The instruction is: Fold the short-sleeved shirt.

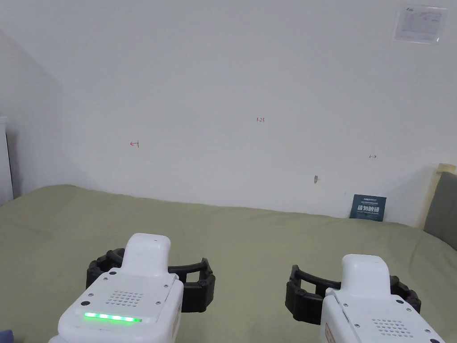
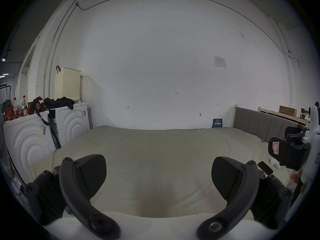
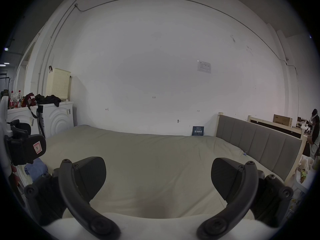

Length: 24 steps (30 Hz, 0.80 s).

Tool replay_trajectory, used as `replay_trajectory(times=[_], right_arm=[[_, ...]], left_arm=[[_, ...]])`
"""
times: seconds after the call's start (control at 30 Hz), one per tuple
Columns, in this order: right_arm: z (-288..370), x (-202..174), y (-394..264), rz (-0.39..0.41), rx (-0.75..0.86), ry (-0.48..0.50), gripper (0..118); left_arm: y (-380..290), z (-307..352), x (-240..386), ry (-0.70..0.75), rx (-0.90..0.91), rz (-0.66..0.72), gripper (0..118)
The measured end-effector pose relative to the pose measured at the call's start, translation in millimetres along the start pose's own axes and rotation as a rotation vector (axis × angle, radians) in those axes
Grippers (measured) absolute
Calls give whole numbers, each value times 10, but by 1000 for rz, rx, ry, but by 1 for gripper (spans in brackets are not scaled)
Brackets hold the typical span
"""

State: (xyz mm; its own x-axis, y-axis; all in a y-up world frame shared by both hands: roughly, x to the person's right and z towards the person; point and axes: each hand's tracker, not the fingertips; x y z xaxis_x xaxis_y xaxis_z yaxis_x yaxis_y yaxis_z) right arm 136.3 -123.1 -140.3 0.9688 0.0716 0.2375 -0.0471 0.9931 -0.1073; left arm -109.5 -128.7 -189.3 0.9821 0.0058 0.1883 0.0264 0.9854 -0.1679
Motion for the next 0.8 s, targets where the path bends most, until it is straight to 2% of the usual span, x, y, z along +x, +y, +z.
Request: replay_trajectory(times=[0.8], right_arm=[[16, 18, -29, -13, -26, 4, 118]], left_arm=[[5, 15, -34, 3, -12, -2, 118]])
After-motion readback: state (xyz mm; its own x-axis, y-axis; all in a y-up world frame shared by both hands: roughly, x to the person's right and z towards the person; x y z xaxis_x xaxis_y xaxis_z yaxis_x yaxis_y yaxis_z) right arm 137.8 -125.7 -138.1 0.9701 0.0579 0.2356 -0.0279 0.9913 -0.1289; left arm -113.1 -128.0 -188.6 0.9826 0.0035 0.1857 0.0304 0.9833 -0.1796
